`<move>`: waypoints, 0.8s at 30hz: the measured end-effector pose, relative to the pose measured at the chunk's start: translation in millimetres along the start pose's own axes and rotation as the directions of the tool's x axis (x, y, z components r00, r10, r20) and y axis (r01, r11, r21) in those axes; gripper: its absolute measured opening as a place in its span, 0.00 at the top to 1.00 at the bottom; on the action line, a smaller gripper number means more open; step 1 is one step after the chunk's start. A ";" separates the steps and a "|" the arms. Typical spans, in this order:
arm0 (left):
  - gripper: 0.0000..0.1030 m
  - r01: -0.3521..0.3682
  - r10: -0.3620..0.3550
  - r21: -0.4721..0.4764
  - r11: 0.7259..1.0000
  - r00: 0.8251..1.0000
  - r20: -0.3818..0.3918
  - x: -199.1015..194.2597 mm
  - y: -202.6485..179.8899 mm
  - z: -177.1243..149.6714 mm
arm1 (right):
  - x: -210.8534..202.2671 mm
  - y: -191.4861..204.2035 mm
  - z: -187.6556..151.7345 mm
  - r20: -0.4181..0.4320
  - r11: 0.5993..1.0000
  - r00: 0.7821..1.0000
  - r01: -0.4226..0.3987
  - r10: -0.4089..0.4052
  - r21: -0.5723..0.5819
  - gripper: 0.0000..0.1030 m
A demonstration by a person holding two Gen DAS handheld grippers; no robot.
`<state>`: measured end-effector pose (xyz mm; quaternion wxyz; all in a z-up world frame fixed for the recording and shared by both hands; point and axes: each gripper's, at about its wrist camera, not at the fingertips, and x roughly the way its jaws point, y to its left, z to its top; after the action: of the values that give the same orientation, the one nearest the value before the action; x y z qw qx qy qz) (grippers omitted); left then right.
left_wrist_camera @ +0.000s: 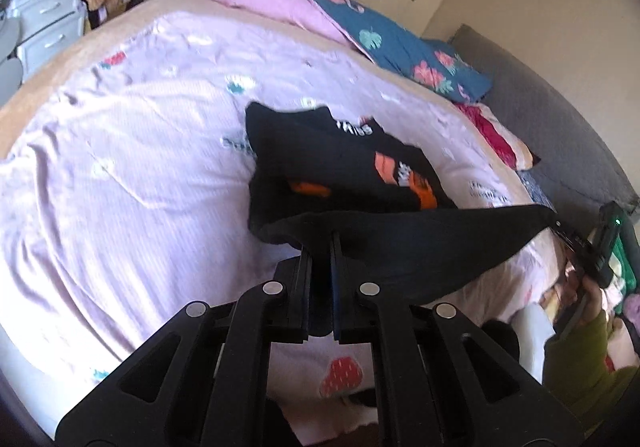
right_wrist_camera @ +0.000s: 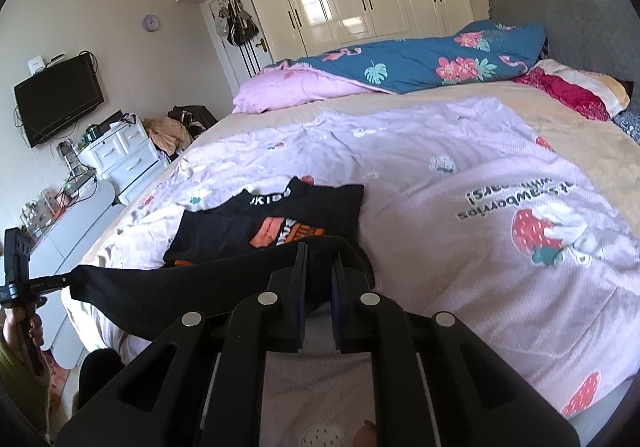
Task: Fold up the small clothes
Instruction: 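Lift the hem with both grippers and fold it up toward the collar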
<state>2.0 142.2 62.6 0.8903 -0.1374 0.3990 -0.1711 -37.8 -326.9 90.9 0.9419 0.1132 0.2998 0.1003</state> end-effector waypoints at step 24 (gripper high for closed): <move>0.98 -0.028 0.034 -0.042 0.999 0.990 0.139 17.5 -2.4 68.2 | 32.3 3.0 47.5 0.038 0.997 0.997 0.060 -0.062 0.044 0.91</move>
<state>64.0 140.1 95.8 0.9157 -0.1603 0.3412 -0.1391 15.6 -323.1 112.0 0.9476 0.1263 0.2867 0.0626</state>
